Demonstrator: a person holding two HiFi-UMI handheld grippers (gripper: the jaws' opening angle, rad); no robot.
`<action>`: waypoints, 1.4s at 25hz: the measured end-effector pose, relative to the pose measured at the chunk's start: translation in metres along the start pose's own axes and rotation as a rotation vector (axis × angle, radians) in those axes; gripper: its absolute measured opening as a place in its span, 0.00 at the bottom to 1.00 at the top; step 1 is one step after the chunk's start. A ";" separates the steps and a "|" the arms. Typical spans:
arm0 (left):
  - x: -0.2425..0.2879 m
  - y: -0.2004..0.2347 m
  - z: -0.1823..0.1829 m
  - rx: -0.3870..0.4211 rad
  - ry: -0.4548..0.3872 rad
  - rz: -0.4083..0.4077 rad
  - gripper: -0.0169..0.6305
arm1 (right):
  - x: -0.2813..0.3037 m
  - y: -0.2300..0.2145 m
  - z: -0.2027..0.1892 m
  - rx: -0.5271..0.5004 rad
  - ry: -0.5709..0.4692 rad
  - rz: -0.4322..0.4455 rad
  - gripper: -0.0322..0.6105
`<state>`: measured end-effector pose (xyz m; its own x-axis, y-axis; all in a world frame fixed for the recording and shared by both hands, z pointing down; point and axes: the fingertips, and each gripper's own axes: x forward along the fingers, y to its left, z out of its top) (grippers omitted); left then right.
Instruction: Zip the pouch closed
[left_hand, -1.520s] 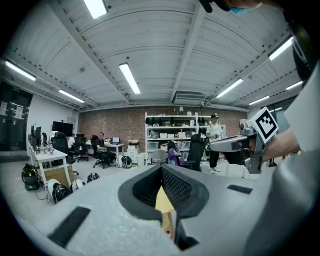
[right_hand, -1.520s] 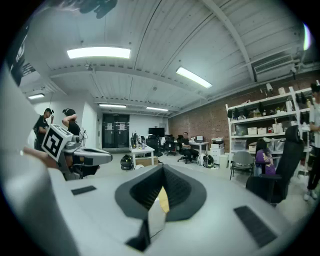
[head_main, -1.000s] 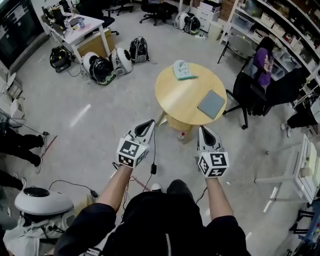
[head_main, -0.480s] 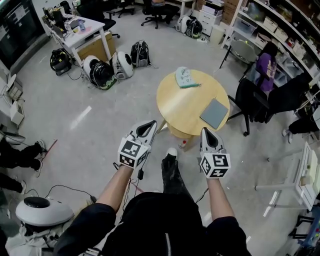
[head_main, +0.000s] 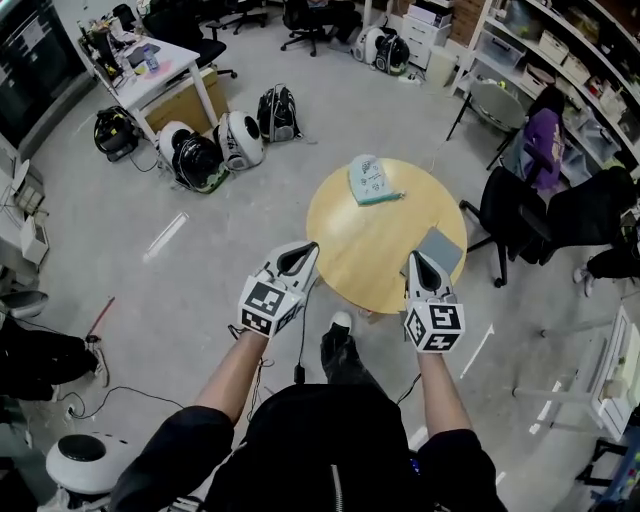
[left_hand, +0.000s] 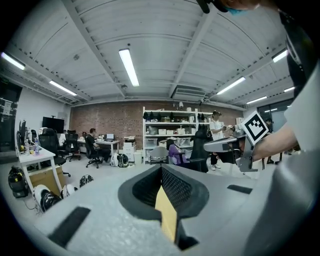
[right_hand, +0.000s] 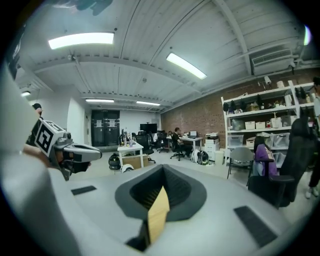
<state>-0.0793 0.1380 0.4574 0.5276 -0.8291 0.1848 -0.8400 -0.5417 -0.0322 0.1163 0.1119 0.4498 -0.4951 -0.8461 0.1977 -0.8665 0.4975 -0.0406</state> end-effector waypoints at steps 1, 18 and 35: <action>0.014 0.009 0.002 -0.002 0.004 -0.004 0.04 | 0.014 -0.007 0.003 0.003 0.005 0.000 0.05; 0.220 0.109 0.041 -0.020 -0.018 -0.086 0.04 | 0.194 -0.114 0.039 -0.001 0.044 -0.008 0.05; 0.285 0.159 0.048 -0.018 -0.007 -0.207 0.04 | 0.252 -0.135 0.046 0.016 0.062 -0.099 0.05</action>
<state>-0.0561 -0.1912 0.4580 0.6901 -0.7014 0.1786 -0.7156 -0.6981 0.0232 0.1053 -0.1769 0.4602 -0.4026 -0.8772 0.2616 -0.9121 0.4085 -0.0338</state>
